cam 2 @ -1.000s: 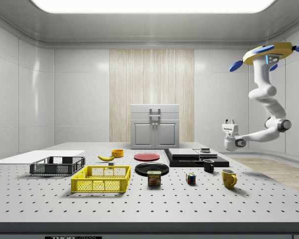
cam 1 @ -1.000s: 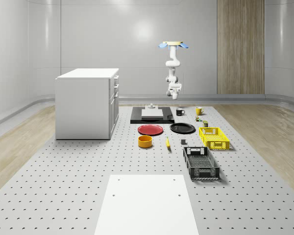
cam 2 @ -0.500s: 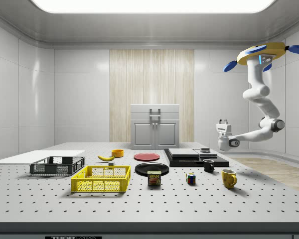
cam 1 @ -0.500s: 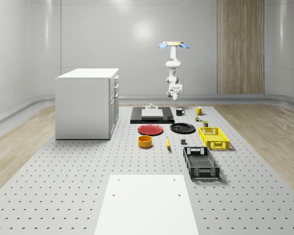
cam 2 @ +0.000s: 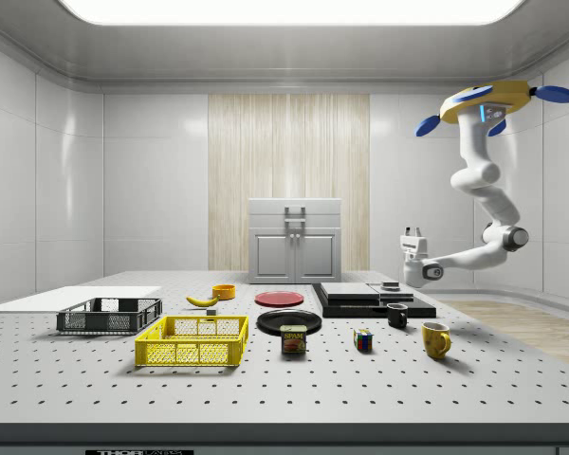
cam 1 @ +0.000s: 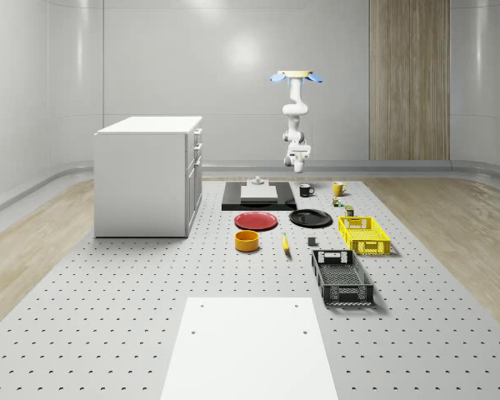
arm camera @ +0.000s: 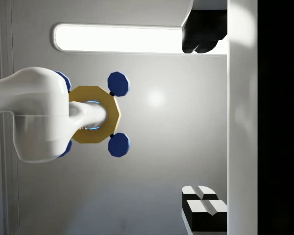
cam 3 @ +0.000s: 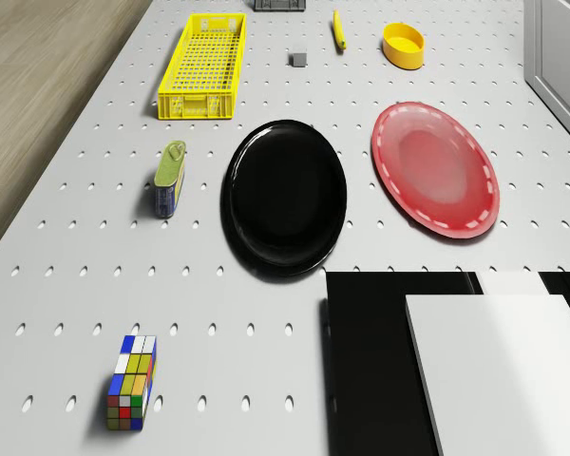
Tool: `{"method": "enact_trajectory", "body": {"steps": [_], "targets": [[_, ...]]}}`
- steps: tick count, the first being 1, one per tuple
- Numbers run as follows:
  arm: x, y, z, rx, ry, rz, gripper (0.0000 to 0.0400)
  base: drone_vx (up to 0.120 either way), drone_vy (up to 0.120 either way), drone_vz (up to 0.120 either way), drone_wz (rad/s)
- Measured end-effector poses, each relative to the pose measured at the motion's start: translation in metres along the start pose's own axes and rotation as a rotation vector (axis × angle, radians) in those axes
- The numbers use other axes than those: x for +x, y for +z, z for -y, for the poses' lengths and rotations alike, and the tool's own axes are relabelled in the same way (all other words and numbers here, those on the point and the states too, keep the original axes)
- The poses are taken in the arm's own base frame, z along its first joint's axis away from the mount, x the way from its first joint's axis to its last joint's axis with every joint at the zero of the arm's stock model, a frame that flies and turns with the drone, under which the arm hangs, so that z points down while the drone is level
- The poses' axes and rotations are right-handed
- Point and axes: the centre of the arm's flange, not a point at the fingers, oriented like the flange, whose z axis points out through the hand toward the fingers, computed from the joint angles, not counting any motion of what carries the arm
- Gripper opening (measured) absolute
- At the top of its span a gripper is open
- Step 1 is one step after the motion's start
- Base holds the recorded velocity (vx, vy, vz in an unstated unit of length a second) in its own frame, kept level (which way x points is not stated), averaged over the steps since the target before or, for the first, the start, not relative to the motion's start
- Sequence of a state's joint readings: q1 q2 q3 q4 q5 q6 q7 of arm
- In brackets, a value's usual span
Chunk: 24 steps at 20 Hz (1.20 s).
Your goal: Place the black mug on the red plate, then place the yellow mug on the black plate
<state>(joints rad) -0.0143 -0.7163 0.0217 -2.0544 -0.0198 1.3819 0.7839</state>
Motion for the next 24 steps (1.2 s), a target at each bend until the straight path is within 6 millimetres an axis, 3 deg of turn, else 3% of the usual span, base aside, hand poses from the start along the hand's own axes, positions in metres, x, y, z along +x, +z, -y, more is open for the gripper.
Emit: {"method": "enact_trajectory", "body": {"steps": [8, 13, 16, 20, 24], "targets": [[-0.007, 0.000, 0.006, -0.064, -0.001, -0.072, 0.0400, 0.015, 0.000, 0.000, 0.000], [-0.019, 0.004, 0.018, -0.183, -0.004, -0.196, 0.0400, 0.000, 0.000, -0.112, 0.000], [-0.032, 0.011, 0.030, -0.318, -0.007, -0.334, 0.0400, 0.120, 0.000, -0.120, 0.000], [-0.056, 0.038, 0.053, -0.622, -0.015, -0.639, 0.0400, 0.120, 0.000, -0.120, 0.000], [-0.072, 0.097, 0.068, -1.076, -0.024, -1.090, 0.0400, 0.120, 0.000, -0.120, 0.000]]}}
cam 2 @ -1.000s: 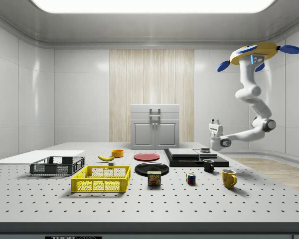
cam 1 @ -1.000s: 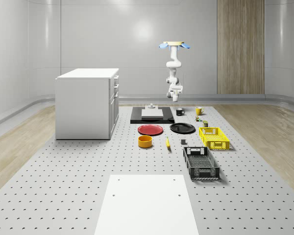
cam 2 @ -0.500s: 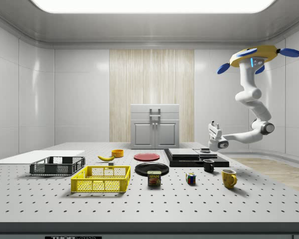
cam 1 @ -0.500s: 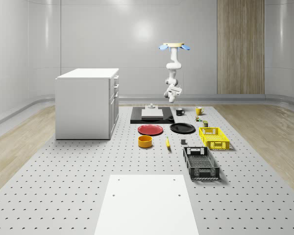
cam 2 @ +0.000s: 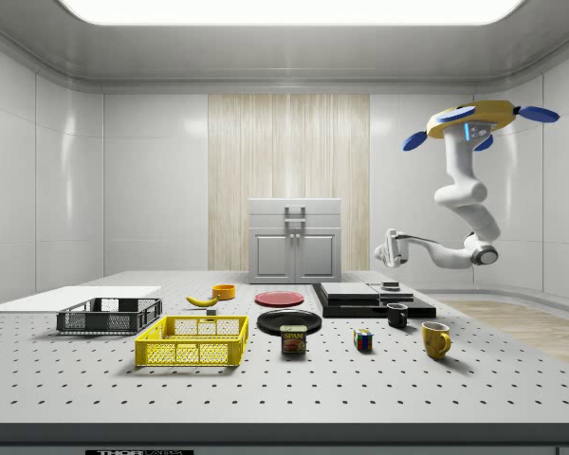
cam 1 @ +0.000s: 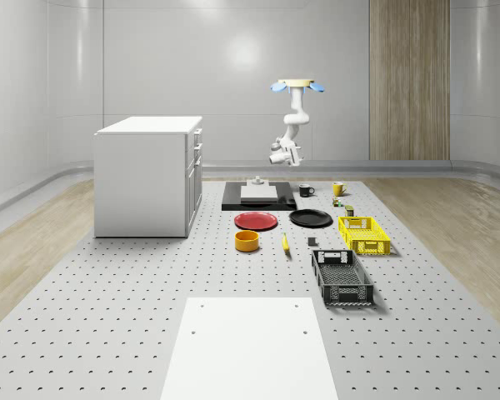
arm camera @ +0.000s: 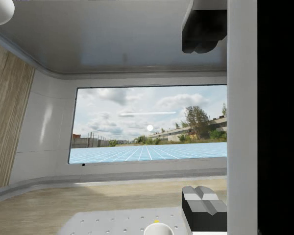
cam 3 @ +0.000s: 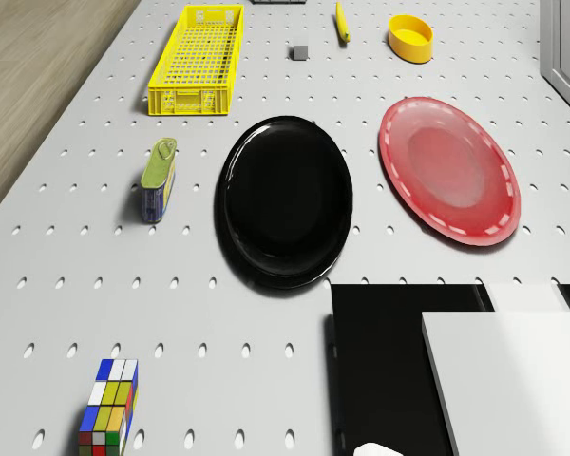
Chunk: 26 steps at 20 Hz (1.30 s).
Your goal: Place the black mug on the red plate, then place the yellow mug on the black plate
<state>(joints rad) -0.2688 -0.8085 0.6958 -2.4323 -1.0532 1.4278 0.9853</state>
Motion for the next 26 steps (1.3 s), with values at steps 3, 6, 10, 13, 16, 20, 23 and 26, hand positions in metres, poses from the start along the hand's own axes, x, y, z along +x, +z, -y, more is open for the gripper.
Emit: {"method": "enact_trajectory", "body": {"steps": [3, 6, 10, 13, 16, 20, 23, 26], "targets": [[-0.034, 0.013, 0.034, -0.359, -0.011, -0.356, 0.0400, 0.120, 0.000, -0.120, 0.000], [-0.056, 0.039, 0.055, -0.644, -0.020, -0.640, 0.0400, 0.120, 0.000, -0.120, 0.000], [-0.067, 0.067, 0.065, -0.878, -0.030, -0.877, 0.0400, 0.000, 0.000, -0.120, 0.000], [-0.070, 0.080, 0.068, -0.975, -0.035, -0.977, 0.0400, -0.040, 0.000, -0.120, 0.000], [-0.072, 0.088, 0.069, -1.031, -0.039, -1.035, 0.0400, -0.120, 0.000, -0.120, 0.000], [-0.072, 0.094, 0.069, -1.071, -0.041, -1.078, 0.0400, 0.000, 0.000, -0.120, 0.000], [-0.073, 0.096, 0.069, -1.087, -0.042, -1.095, 0.0400, 0.000, -0.080, -0.120, 0.000], [-0.073, 0.098, 0.069, -1.096, -0.043, -1.105, 0.0400, 0.000, 0.000, -0.120, 0.000]]}}
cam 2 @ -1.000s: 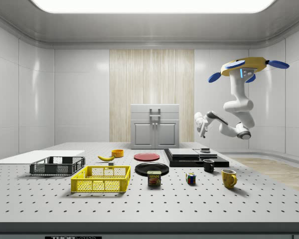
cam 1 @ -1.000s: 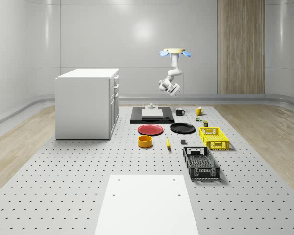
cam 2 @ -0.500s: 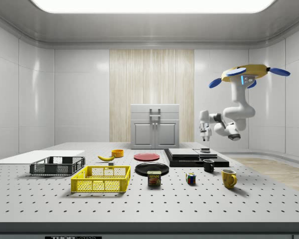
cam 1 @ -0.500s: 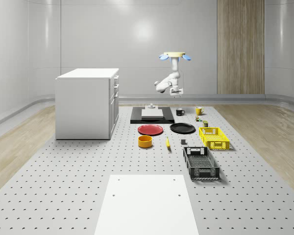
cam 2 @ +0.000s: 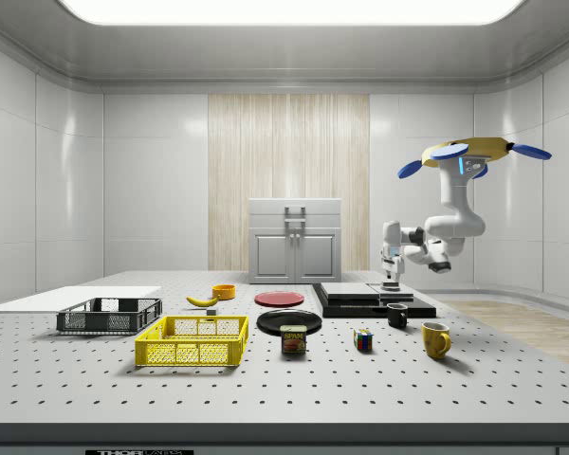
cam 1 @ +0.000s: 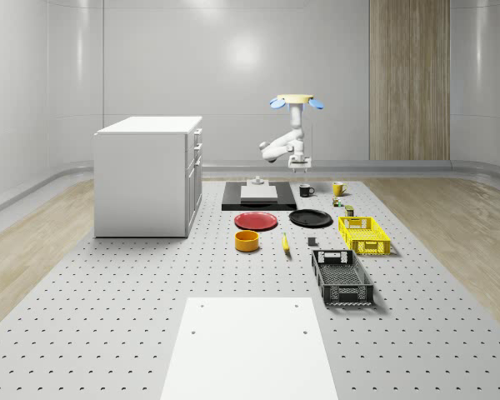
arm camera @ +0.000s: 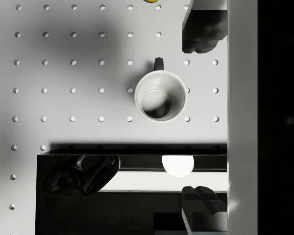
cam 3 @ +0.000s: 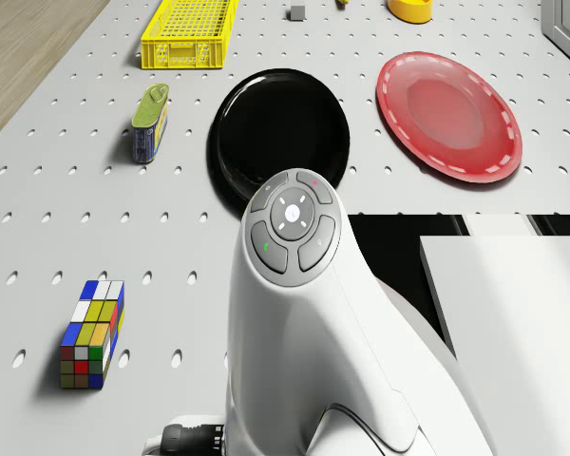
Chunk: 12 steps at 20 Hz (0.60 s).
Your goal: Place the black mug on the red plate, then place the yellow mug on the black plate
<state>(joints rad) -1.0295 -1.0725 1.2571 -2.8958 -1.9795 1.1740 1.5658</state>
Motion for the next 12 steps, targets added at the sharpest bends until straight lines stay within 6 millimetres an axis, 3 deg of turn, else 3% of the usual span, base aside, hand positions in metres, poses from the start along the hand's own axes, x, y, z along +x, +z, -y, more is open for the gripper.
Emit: {"method": "enact_trajectory", "body": {"steps": [12], "targets": [[-0.0011, -0.0001, 0.0011, -0.011, 0.000, -0.012, 0.0400, 0.000, 0.000, -0.120, 0.000]]}}
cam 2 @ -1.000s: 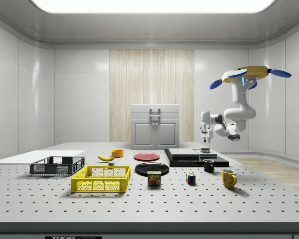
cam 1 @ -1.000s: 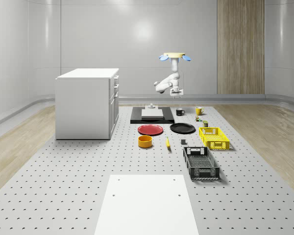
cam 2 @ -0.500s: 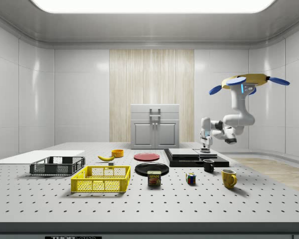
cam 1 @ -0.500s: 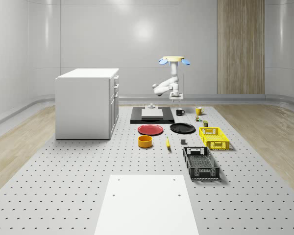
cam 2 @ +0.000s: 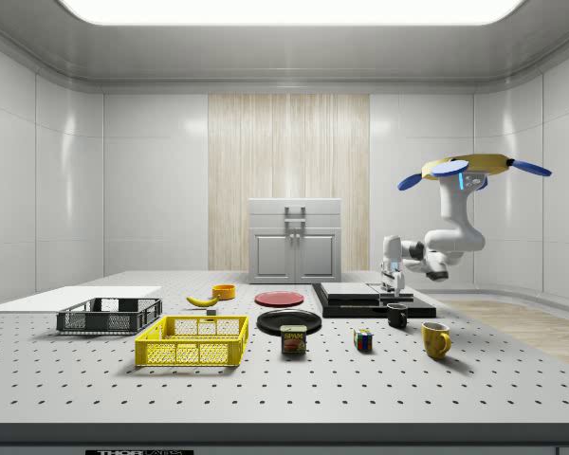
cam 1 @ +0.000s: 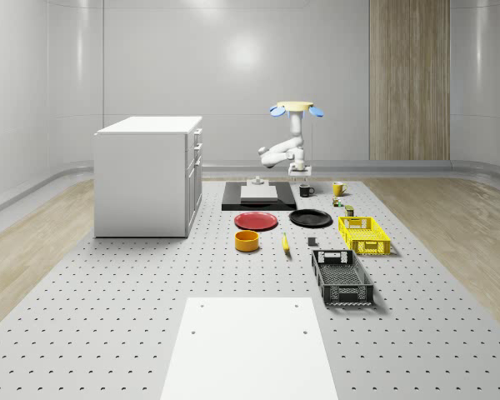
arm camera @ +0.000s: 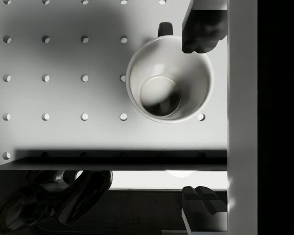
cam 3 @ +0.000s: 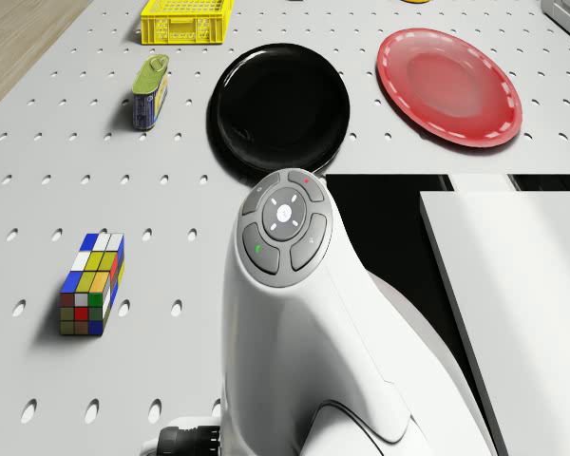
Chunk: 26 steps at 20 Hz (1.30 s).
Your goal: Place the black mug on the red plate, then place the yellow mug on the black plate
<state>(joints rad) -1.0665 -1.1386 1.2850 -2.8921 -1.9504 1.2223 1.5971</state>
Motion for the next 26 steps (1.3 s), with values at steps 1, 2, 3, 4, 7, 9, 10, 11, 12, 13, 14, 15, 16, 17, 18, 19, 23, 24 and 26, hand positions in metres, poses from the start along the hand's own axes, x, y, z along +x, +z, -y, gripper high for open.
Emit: {"method": "enact_trajectory", "body": {"steps": [1, 2, 3, 4, 7, 9, 10, 11, 12, 13, 14, 15, 16, 17, 18, 19, 23, 24, 26], "targets": [[0.000, 0.000, 0.000, 0.000, 0.000, 0.000, 0.0400, 0.000, 0.000, -0.120, 0.000], [0.000, 0.000, 0.000, 0.000, 0.000, 0.000, 0.0400, 0.000, 0.000, -0.120, 0.000], [0.000, 0.000, 0.000, -0.001, 0.000, -0.001, 0.0400, 0.000, 0.000, -0.080, 0.000], [0.000, 0.001, 0.000, -0.001, 0.000, -0.001, 0.0400, 0.000, 0.000, 0.000, 0.000], [0.000, 0.009, 0.000, -0.001, 0.000, -0.001, 0.0400, 0.000, 0.000, 0.000, 0.000], [0.000, 0.016, 0.000, -0.001, 0.000, -0.001, 0.0400, 0.000, 0.000, 0.000, 0.000], [0.000, 0.021, 0.000, -0.001, 0.000, -0.001, 0.0400, 0.000, 0.000, 0.000, 0.000], [0.000, 0.024, 0.000, -0.001, 0.000, -0.001, 0.0400, 0.000, 0.000, 0.000, 0.000], [0.000, 0.027, 0.000, -0.001, 0.000, -0.001, 0.0400, 0.000, 0.000, 0.000, 0.000], [0.000, 0.030, 0.000, -0.001, 0.000, -0.001, 0.0400, 0.000, 0.000, 0.000, 0.000], [0.000, 0.032, 0.000, -0.001, 0.000, -0.001, 0.0400, 0.000, 0.000, 0.000, 0.000], [0.000, 0.034, 0.000, -0.001, 0.000, -0.001, 0.0400, 0.000, 0.000, 0.000, 0.000], [-0.001, 0.036, -0.001, -0.001, 0.000, -0.001, 0.0400, 0.000, 0.000, 0.000, 0.000], [-0.002, 0.037, -0.002, -0.002, 0.000, -0.001, 0.0400, 0.000, 0.000, 0.000, 0.000], [-0.003, 0.038, -0.003, -0.002, 0.001, -0.001, 0.0400, 0.000, 0.000, 0.000, 0.000], [-0.003, 0.039, -0.003, -0.002, 0.001, -0.001, 0.0400, 0.000, 0.000, 0.000, 0.000], [-0.002, 0.041, -0.002, -0.002, 0.001, -0.001, 0.0400, 0.000, 0.000, 0.000, 0.000], [-0.002, 0.041, -0.002, -0.002, 0.001, -0.002, 0.0400, 0.000, 0.000, 0.000, 0.000], [-0.001, 0.041, -0.001, -0.002, 0.001, -0.002, 0.0400, 0.000, 0.000, 0.000, 0.000]]}}
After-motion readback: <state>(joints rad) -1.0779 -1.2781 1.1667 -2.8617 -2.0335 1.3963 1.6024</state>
